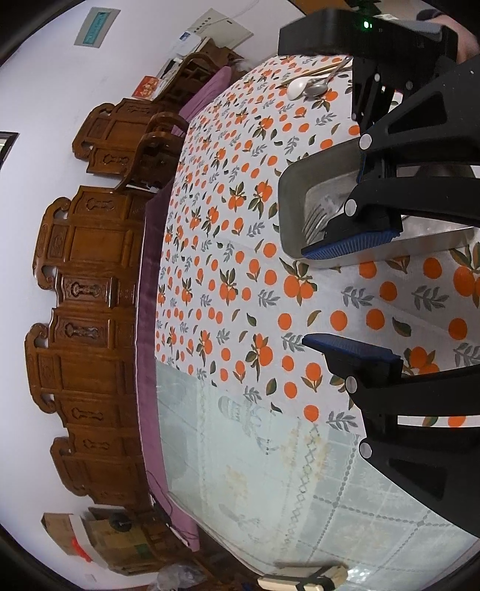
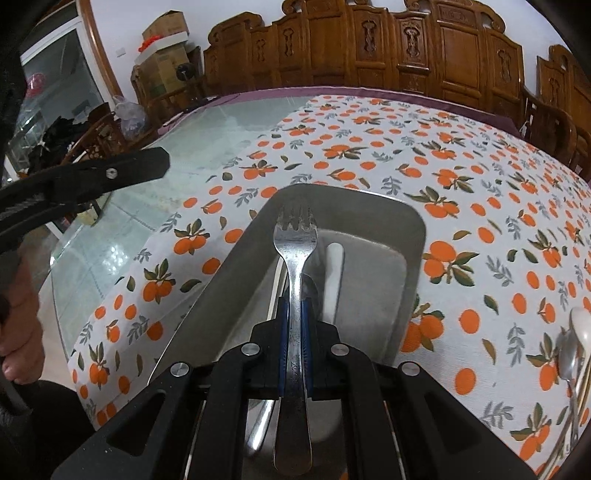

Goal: Organize utensils
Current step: 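Lower the metal fork into the tray and open the right gripper, then grasp a metal spoon from the utensil pile with the right gripper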

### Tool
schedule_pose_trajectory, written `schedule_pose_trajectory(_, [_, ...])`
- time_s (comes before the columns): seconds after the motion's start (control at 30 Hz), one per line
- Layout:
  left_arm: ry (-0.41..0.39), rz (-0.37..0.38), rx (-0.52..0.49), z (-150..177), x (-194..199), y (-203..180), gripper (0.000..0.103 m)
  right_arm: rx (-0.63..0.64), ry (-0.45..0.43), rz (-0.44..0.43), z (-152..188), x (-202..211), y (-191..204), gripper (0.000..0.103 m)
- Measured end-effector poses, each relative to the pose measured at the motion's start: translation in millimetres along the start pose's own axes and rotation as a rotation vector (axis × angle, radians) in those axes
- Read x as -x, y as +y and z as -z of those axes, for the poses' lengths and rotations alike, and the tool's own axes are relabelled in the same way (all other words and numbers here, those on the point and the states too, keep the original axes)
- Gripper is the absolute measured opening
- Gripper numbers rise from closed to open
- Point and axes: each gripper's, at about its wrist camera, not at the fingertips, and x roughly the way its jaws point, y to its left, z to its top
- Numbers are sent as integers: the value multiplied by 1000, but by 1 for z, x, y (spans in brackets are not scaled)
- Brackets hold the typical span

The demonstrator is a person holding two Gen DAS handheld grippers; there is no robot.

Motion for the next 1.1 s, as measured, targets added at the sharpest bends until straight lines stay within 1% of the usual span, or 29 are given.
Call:
schedule_pose_trajectory(0.27, [5,-1,-3,0,0,-2,39,-28,9,-25,-1,-8,-1,9])
schedule_pose_trajectory(0.3, [6,-2,-3,1,0,-2,39,-23,-1,-26,0,-6,-1,12])
schedule_pose_trajectory(0.43, [1,-2,-14,2,2,-9,39,-21,-32,-51,-2,6,-2,12])
schedule_pose_trajectory(0.6, [1,4,-21,4,6,-20,39,3,-69,-56,-1,33,-6,12])
schedule_pose_trajectory(0.77, [-9,7,-25,6,12,-34,39,-3,-85,-68,0,55,-16,12])
schedule_pose_trajectory(0.9, [-13,19,-13,10,17,-42,39,17,-101,-52,7,77,-25,12])
schedule_pose_trajectory(1.03, [-19,22,-33,13,23,-59,39,39,-124,-18,21,109,-44,12])
schedule_pose_trajectory(1.07, [-23,26,-40,14,24,-66,42,43,-130,-10,24,116,-50,12])
schedule_pose_trajectory(1.1, [-26,28,-44,14,26,-70,48,51,-134,5,30,126,-59,12])
